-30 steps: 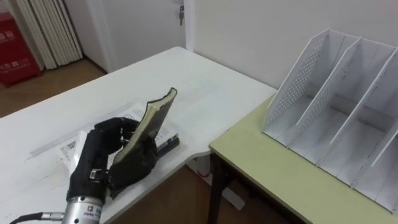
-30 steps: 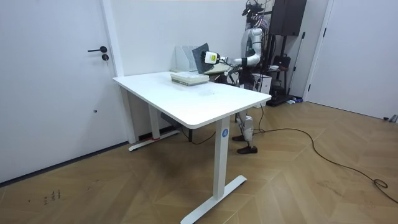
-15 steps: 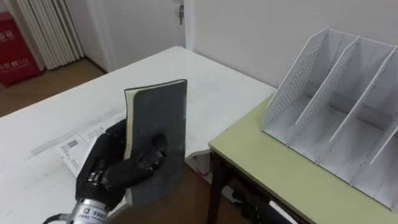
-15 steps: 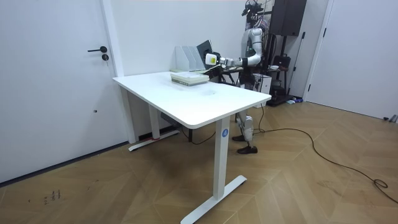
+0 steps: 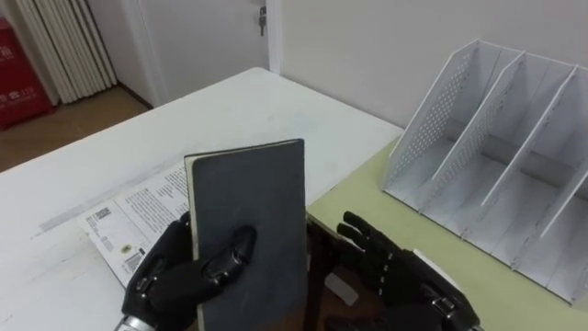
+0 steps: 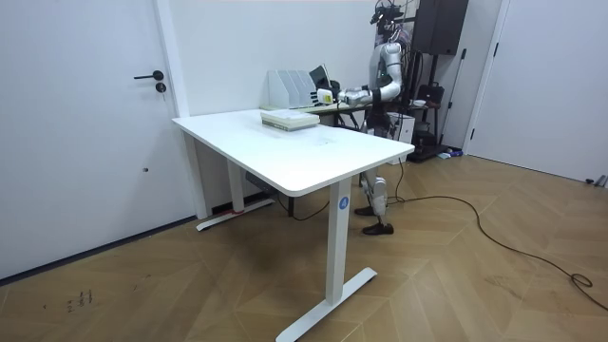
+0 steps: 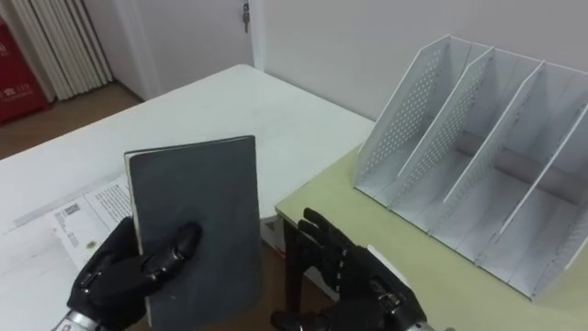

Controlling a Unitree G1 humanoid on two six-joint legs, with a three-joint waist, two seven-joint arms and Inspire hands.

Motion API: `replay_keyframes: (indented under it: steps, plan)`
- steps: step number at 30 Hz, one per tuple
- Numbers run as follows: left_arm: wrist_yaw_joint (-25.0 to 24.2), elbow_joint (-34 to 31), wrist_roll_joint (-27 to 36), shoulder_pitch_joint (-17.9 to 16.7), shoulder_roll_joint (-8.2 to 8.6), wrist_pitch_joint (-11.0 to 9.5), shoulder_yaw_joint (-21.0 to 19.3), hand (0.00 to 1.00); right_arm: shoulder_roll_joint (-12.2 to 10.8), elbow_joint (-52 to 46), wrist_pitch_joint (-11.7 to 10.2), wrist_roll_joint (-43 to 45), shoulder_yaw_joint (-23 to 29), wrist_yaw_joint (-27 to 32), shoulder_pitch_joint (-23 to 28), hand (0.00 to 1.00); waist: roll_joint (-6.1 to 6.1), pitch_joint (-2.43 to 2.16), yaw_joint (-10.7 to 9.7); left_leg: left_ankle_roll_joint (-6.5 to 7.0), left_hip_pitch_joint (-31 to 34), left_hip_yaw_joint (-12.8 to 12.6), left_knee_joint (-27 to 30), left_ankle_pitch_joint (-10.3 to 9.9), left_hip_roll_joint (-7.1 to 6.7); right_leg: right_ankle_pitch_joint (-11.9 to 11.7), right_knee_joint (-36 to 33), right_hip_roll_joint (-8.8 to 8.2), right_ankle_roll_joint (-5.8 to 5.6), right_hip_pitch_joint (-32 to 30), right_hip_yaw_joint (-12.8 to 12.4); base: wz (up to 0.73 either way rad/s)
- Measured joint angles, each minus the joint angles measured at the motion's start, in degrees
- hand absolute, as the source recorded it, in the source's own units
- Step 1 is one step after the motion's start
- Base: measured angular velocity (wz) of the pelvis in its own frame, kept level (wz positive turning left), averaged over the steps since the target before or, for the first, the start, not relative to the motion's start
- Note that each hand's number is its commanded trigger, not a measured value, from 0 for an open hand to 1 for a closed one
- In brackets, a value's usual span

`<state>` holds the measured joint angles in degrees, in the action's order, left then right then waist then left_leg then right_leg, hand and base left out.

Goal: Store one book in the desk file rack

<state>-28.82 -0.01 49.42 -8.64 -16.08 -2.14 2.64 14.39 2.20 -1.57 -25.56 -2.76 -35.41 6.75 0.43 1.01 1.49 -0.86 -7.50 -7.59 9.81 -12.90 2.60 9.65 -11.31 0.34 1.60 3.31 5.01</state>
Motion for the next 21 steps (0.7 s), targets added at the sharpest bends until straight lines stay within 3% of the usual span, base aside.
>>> replay_keyframes:
  steps: [4,8,12,16,21]
  plan:
    - [-2.4,0.0,-0.1,0.0,-0.38,1.0,-1.4,1.00,0.5,-2.5,1.2,-1.3,1.7,-5.2,-0.1,0.00,-1.14,-0.37,0.0,0.00,0.0,-0.1,0.3,0.0,0.00,0.1,-0.5,-0.02,0.00,-0.3,-0.1,-0.03]
    - [-5.3,0.0,0.0,0.0,-0.60,1.8,-2.5,1.00,0.5,-2.6,2.4,-4.0,3.1,-8.2,-0.6,0.00,-1.98,-0.16,0.1,0.01,0.0,-0.3,0.7,0.0,-0.10,0.0,-0.5,-0.18,0.01,-0.4,-0.2,0.00]
    - [-8.7,0.1,0.0,0.0,-1.53,4.2,-2.5,1.00,1.7,-3.1,5.1,-11.3,3.0,-11.3,-1.2,0.00,-1.42,0.02,0.4,0.71,0.2,-0.2,1.0,-0.6,0.05,0.1,-0.5,-0.07,-0.03,-0.6,-0.3,0.00]
    - [-11.7,0.1,0.0,0.2,-2.91,6.0,-2.5,1.00,1.6,-3.2,5.6,-15.0,2.4,-13.1,-1.2,0.00,-0.72,-0.18,0.8,0.76,1.1,-0.2,1.6,-0.6,0.01,0.1,-1.5,-0.19,-0.02,-1.3,-0.6,-0.03]
    - [-13.1,0.2,0.0,0.2,-3.14,7.1,-2.4,1.00,1.6,-3.3,7.3,-15.1,-0.3,-14.8,-1.2,0.00,-0.13,-0.24,1.0,0.76,1.0,-0.2,1.9,-0.6,0.00,0.1,-1.6,-0.12,-0.03,-1.4,-1.4,-0.08]
